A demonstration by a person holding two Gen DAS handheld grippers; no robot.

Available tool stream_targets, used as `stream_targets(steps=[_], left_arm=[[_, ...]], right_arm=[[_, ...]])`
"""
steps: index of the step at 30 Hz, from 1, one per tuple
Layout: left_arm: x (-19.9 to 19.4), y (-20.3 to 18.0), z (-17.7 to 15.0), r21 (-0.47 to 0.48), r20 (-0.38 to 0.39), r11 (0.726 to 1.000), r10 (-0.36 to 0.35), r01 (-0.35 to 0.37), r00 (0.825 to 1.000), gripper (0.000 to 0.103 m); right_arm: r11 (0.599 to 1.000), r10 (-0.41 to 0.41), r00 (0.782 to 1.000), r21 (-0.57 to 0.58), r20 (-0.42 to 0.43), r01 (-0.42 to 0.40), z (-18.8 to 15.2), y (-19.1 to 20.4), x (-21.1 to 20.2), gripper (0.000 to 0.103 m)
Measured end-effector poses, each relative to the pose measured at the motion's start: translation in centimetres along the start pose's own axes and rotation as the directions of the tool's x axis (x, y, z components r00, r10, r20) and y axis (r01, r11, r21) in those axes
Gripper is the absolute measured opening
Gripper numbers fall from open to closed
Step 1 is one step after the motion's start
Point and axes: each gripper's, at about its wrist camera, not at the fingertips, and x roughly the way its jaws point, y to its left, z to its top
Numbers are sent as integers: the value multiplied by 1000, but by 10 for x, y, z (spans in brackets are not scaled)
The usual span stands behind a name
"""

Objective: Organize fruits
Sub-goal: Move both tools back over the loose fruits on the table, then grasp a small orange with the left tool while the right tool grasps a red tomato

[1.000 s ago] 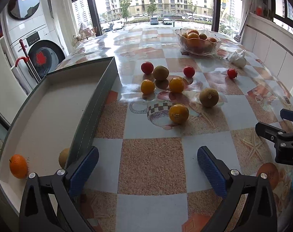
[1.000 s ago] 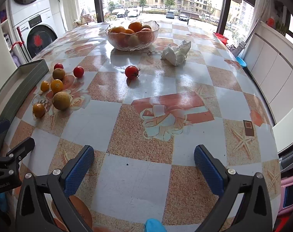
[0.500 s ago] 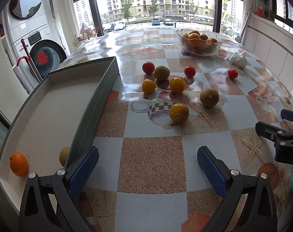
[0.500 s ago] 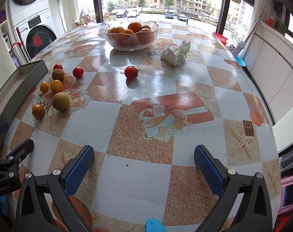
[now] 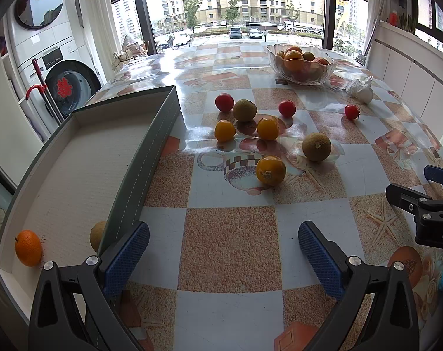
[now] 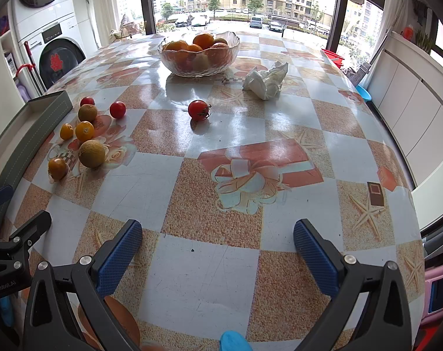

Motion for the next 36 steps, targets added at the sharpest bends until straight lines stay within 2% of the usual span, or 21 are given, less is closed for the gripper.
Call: stream_targets(steps=[12,17,21,24,26,27,28,29,33,36], left_arm=[[0,1,0,4,-7,1000,-11,11,1000,103],[3,2,7,20,-37,999,-31,32,999,103],[9,-1,17,1,-72,999,-36,36,997,102],[14,-9,25,4,-78,999,-39,39,996,102],[15,-16,31,12,-67,999,-43,44,997,102],[16,-20,34,18,-64,999,-45,46,997,100],[17,-22,36,23,-62,999,-43,45,997,88],[19,-24,39,29,-69,999,-43,45,997,84],[25,-21,46,-12,-74,998,-60,60,995,83],[26,-18,47,-39,-74,995,-89,86,993,73]], right_arm=[[1000,-1,1000,0,0,1,0,0,0,103],[1000,0,1000,-3,-10,0,0,0,0,103],[999,32,994,-21,-106,-35,15,-1,6,103],[996,87,990,20,-111,-85,30,-6,12,103],[996,83,991,24,-104,-81,41,-5,20,103],[997,79,992,20,-96,-77,47,-4,25,103],[997,75,993,16,-91,-74,52,-2,29,103],[998,62,994,10,-86,-61,57,1,33,102],[999,40,998,-1,-57,-40,75,11,46,98],[1000,17,999,-22,-31,-18,84,18,51,89]])
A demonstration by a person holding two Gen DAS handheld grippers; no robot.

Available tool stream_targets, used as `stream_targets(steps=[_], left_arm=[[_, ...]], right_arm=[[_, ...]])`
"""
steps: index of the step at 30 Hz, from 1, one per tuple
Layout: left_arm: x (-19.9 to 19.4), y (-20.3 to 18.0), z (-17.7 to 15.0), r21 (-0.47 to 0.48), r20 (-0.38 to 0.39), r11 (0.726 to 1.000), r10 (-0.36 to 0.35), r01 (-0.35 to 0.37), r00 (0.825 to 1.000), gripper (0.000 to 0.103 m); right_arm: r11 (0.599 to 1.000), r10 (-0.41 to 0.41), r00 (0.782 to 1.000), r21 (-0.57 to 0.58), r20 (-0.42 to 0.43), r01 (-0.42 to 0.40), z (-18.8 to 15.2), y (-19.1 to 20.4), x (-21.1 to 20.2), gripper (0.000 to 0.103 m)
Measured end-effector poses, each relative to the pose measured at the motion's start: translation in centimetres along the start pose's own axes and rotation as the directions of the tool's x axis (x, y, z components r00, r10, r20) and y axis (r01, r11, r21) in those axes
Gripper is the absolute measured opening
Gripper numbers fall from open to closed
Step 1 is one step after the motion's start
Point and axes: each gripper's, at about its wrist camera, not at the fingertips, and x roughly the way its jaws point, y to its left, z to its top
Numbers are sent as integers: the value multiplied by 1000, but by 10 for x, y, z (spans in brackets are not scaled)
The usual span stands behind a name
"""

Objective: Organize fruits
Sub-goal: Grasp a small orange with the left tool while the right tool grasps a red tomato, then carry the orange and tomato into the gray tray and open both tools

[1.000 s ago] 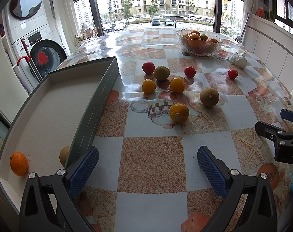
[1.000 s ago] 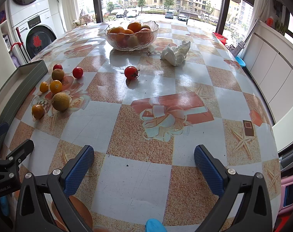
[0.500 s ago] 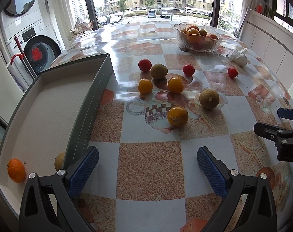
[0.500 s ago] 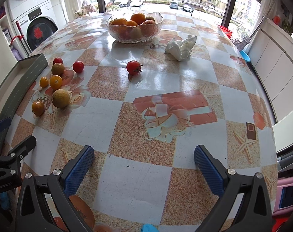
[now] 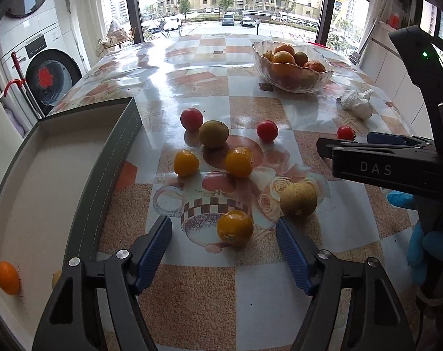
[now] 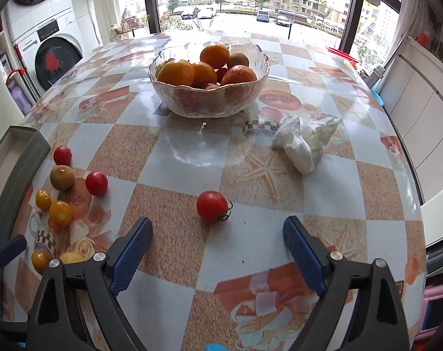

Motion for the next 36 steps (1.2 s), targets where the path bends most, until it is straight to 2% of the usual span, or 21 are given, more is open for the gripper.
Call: stream_targets(steps=[1,2,3,5,6,7,14,21,28,36], left_arm=[[0,-1,0,1,2,1000,6,-6,1000,73],[0,-1,0,0,6,1000,2,-2,1000,69],[-1,-2,0,0,12,1000,-6,6,1000,59],[-1,-6,2,7,15,1000,-14,14,1000,47],[-1,-7,2,10,17,1000,-18,18,1000,32],[-2,-8,2,14,17,1000,-22,22,1000,23],[-22,0,-5,-24,49,996,-89,90,995,24],[-59,17,-5,-41,131,996,-74,80,989,24],[-84,56,-18,-83,180,997,23,-8,983,24],[-86,116,-36,-196,152,976,128,-98,980,24]], right_arm=[[1000,2,1000,0,8,-2,2,1,0,84],[1000,2,1000,-2,19,-2,4,2,1,73],[1000,5,1000,-4,30,-4,7,3,0,66],[1000,25,999,-7,44,-24,8,2,-3,19],[999,47,998,1,40,-47,9,-1,-3,19],[997,70,997,16,36,-71,9,-4,-4,19],[973,206,978,99,16,-206,-19,-33,-25,19],[960,263,965,93,16,-263,-40,-32,-51,19],[948,318,948,21,23,-319,-38,10,-72,19],[912,399,917,-104,-6,-397,-34,90,-86,19]])
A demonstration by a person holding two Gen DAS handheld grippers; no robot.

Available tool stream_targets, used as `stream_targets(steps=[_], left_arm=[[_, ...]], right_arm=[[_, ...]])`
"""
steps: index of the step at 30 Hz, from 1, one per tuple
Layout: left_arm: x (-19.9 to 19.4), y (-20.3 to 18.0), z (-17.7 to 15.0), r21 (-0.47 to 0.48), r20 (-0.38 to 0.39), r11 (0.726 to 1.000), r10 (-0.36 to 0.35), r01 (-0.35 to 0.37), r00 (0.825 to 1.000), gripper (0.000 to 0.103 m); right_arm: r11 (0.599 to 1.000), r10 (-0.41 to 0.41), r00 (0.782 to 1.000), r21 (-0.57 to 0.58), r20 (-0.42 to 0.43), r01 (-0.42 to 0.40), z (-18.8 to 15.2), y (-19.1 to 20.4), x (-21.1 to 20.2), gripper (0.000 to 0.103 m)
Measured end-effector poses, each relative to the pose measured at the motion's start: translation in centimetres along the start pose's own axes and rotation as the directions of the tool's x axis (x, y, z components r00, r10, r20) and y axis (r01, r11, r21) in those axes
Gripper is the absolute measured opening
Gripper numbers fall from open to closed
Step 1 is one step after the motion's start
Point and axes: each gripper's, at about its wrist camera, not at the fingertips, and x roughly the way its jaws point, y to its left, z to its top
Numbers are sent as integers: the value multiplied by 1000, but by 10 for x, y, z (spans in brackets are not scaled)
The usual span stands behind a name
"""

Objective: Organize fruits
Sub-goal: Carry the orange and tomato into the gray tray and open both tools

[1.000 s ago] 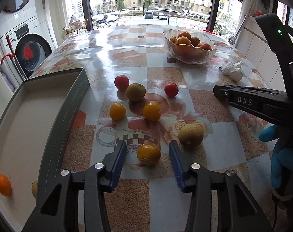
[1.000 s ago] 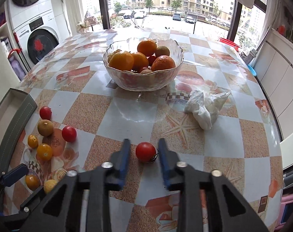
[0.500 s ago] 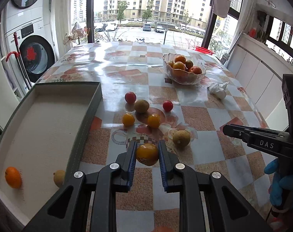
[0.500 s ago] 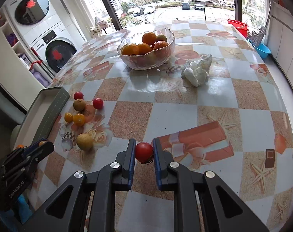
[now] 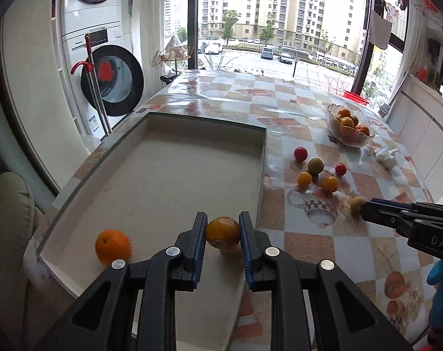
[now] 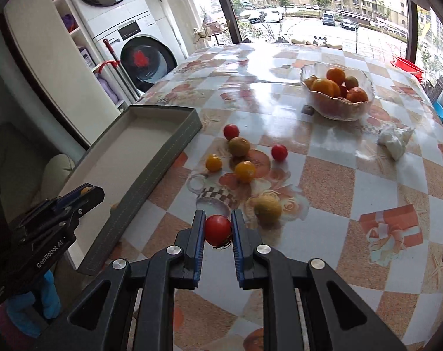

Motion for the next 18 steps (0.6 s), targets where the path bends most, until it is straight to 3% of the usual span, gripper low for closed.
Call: stream_targets(steps=[8,18], left_arm=[[9,29,-10,-31,-12,997,64,-64,998,24],[17,39,-20,-51,-28,997,60,-62,998,24]], right_arm=[[993,65,997,-100,-44,-70,9,71,27,19],[985,78,994,-150,-82,-90,24,116,54,19]])
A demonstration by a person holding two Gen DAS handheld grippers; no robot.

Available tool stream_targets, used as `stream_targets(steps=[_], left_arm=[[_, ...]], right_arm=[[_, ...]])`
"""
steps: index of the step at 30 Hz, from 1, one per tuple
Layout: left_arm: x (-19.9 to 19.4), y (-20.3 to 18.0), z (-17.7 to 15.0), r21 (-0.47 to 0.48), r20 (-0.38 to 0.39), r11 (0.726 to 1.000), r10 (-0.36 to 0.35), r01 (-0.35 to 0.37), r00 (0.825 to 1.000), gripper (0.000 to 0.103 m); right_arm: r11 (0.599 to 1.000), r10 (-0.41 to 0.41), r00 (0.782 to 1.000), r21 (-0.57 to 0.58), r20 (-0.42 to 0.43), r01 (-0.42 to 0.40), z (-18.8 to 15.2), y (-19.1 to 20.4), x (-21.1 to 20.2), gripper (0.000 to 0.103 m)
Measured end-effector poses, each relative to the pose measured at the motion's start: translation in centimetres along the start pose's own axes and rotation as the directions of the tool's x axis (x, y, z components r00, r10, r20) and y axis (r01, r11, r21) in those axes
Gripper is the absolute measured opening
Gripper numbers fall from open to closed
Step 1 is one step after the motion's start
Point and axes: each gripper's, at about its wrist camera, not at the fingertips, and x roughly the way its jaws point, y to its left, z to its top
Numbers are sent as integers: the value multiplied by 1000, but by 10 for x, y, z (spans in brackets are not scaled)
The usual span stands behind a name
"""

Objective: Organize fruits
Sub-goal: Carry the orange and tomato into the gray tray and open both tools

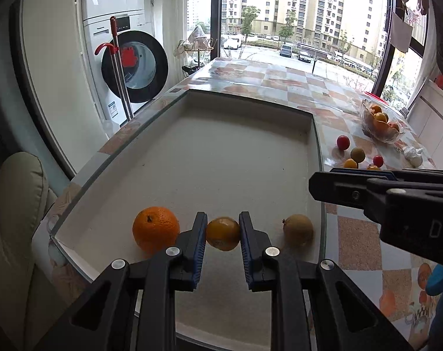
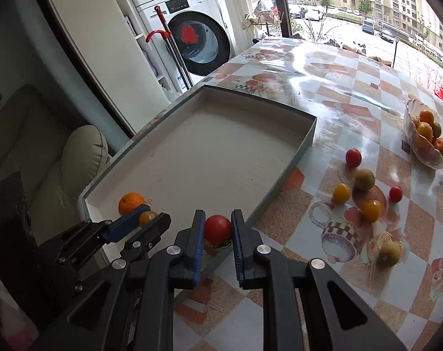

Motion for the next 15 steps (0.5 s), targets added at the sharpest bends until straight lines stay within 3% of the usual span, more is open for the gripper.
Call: stream_targets(steps=[7,9,11,12,13,15], left_arm=[[3,1,-4,6,-11,1000,2,-2,1000,24],[4,-1,-4,16,-17,1000,3,-2,1000,24],[4,-2,-5,21,-21,1000,4,-3,1000,42],[4,-2,-5,18,-14,1000,3,-3,1000,71],[1,-2,-6,12,1,1000,2,-2,1000,88],[-6,-2,-6,7,44,1000,25,-25,999,90]], right_arm=[[1000,1,999,-14,-48,-1,5,6,21,23],[1000,1,998,-17,-55,-2,5,6,23,31],[1000,1,999,-18,-49,-2,7,5,22,59],[1000,1,999,-20,-40,-2,7,5,20,64],[1000,1,1000,-22,-30,-1,7,5,18,69],[1000,-2,1000,-24,-18,1,8,4,14,72]])
